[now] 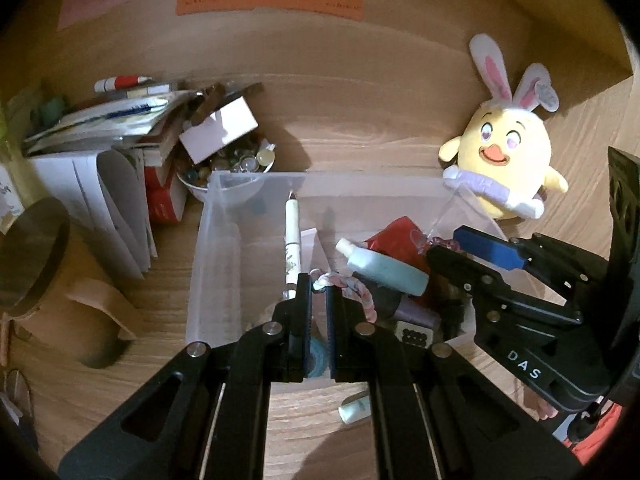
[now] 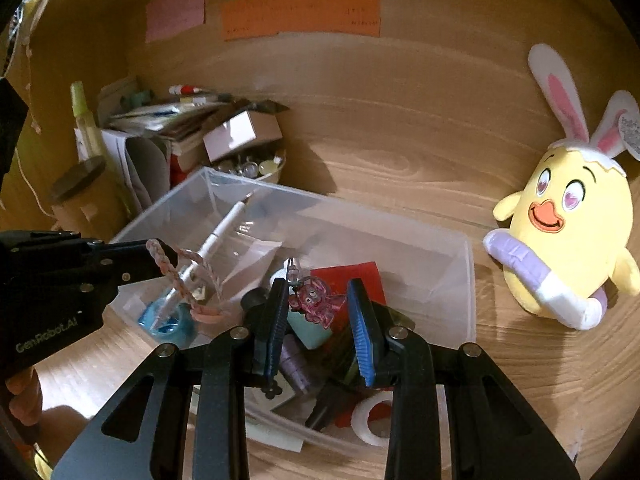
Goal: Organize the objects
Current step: 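Carry the cord into the box with the left gripper while the right drops the charm there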
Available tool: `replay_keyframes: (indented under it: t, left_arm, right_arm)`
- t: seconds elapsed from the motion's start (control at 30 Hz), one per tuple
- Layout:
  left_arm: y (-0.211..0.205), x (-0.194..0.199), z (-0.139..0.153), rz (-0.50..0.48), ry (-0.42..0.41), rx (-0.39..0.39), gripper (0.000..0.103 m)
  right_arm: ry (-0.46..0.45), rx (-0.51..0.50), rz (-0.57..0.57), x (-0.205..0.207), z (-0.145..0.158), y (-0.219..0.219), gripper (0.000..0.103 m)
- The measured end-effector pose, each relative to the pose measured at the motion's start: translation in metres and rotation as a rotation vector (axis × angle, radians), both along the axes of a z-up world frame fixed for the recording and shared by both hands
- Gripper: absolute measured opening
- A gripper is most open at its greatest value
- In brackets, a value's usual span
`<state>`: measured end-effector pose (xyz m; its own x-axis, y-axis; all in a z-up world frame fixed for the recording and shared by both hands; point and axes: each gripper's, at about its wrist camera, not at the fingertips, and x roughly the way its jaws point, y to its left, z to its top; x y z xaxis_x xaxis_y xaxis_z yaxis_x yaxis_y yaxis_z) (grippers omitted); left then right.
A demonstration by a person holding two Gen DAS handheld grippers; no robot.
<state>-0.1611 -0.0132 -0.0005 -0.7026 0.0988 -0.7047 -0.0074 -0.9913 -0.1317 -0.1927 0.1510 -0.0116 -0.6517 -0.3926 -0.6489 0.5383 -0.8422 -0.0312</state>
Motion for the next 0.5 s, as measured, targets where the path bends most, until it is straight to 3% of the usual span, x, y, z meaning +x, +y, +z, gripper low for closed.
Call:
replay_keyframes:
  t: [0.3, 0.37, 0.5]
  left_arm:
    - [-0.002, -0.009, -0.012, 0.026, -0.015, -0.041, 0.007]
    - [-0.003, -0.011, -0.013, 0.031, -0.021, -0.036, 0.011]
    - [-0.008, -0.009, -0.014, 0.04, -0.027, -0.022, 0.04]
  right_arm:
    - [0.002, 0.037, -0.04, -0.013, -0.012, -0.004, 0.028]
    - [0.004, 0.043, -0.046, -0.014, -0.013, -0.004, 0.028]
    - [0.013, 0.07, -0.054, -0.016, -0.016, -0.006, 0.028]
